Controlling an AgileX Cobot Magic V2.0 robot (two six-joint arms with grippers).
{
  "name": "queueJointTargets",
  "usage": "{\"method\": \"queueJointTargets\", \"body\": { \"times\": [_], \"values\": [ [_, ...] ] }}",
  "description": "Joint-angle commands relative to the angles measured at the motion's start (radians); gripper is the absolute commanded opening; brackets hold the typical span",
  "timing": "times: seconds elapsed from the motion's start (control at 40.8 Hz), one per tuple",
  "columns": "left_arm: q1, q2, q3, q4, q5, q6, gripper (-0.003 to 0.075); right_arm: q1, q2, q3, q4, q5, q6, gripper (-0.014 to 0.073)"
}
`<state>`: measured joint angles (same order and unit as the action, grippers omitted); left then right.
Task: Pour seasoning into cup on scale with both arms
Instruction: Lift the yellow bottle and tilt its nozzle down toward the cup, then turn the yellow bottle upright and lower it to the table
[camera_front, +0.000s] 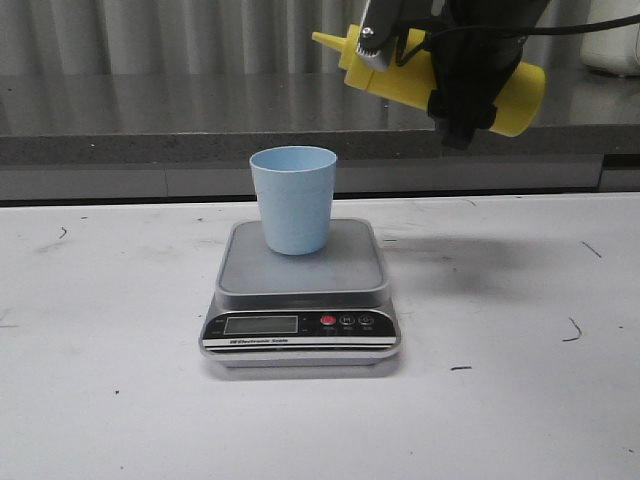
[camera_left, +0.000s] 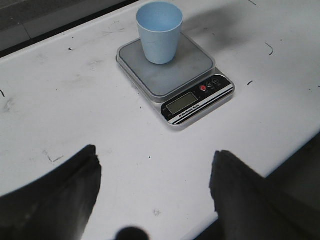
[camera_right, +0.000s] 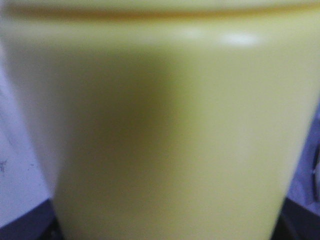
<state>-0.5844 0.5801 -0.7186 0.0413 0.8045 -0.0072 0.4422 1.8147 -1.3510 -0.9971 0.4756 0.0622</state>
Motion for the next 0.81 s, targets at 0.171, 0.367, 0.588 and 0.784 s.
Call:
{"method": "queueJointTargets", "body": {
  "times": [0.171, 0.367, 0.588, 0.784],
  "values": [
    [-0.007, 0.003, -0.026, -0.007, -0.071, -0.005, 0.0461, -0.018, -0.079, -0.039, 0.089, -0.006, 0.106, 0.0328],
    [-0.007, 0.003, -0.026, -0.007, -0.071, -0.005, 0.0461, -0.082, -0.115, -0.035, 0.295, -0.042, 0.106, 0.0328],
    [-0.007, 0.003, -0.026, -0.007, -0.071, -0.005, 0.0461, -0.200, -0.182, 0.044, 0.565, -0.168, 0.106, 0.0328],
    [-0.007, 0.003, -0.026, -0.007, -0.071, -0.005, 0.0461, -0.279, -0.260, 0.228, 0.712, -0.410, 0.107, 0.0328]
  ]
}}
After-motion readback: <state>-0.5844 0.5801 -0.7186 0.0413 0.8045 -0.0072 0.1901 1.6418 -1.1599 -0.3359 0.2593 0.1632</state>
